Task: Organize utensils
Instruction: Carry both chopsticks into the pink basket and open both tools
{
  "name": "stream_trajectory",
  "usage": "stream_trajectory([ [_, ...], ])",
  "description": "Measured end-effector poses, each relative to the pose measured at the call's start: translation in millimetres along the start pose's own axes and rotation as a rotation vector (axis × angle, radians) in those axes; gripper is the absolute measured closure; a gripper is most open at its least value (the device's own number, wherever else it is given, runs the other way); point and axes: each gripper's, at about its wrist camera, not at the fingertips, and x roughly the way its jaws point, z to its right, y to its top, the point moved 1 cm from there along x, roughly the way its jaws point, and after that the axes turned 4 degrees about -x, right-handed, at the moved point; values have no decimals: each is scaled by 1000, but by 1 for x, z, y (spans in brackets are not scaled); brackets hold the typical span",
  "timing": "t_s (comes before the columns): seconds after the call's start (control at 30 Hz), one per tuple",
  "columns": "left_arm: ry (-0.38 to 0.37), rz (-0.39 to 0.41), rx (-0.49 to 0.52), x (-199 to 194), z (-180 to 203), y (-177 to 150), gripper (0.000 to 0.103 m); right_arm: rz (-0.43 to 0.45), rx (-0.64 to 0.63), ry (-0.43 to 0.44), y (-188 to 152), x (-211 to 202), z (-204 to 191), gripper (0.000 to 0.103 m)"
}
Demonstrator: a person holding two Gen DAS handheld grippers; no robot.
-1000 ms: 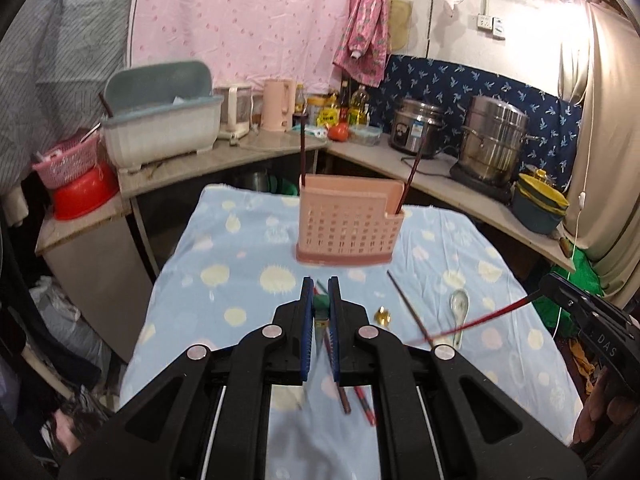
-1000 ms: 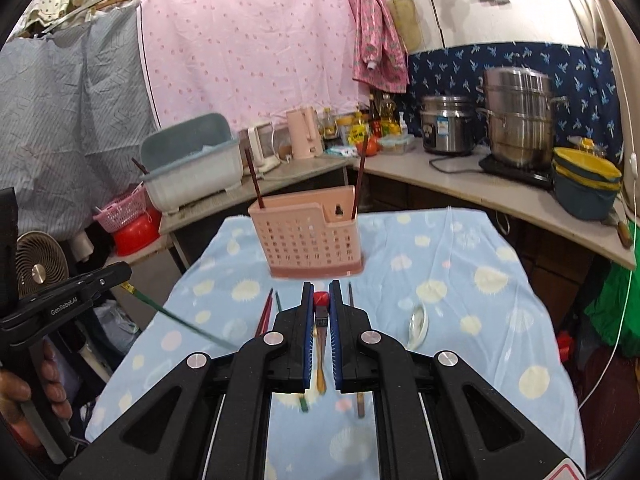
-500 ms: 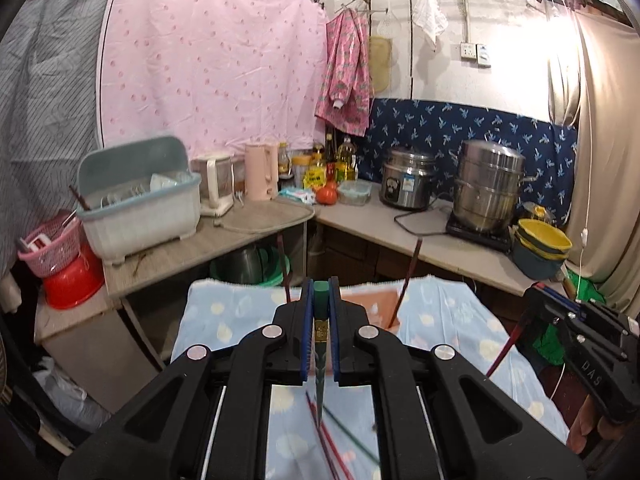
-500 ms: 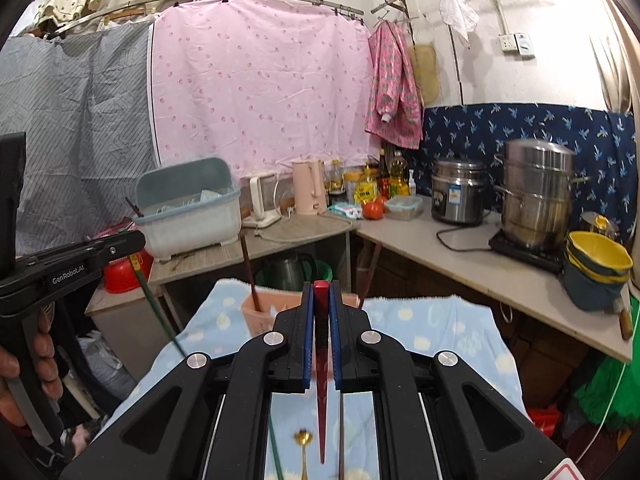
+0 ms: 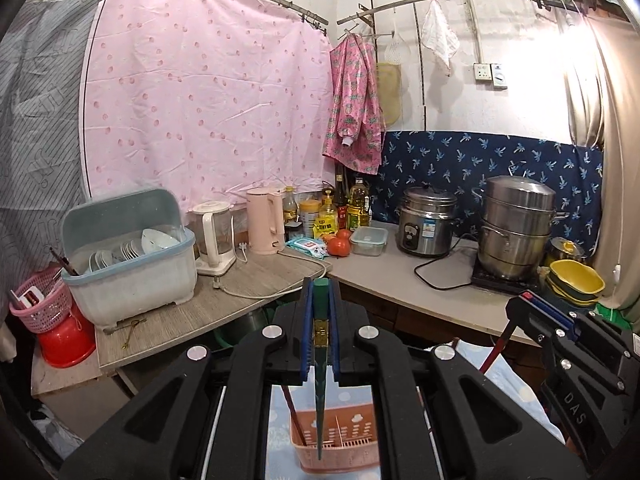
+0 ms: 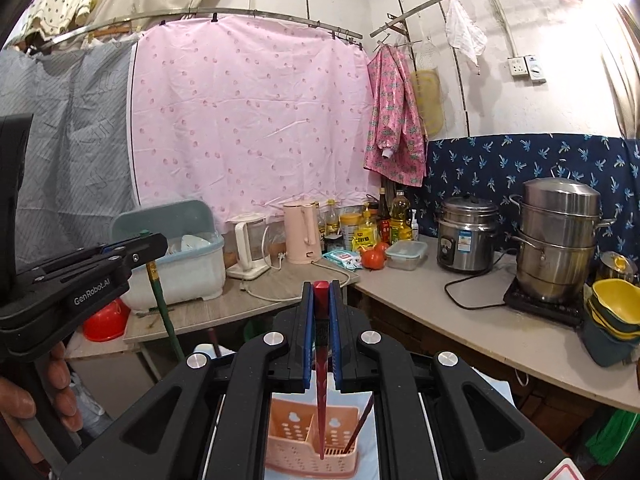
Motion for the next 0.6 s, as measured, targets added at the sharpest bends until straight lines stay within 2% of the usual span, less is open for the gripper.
stream_trajectory([
  [0.2,-2,-17,-17,35,-8,-15,96,-29,17,-8,-14,38,6,95],
  [0.6,24,-133,-54,79,-34,-78,96,-170,62,0,-81,77,8,95],
])
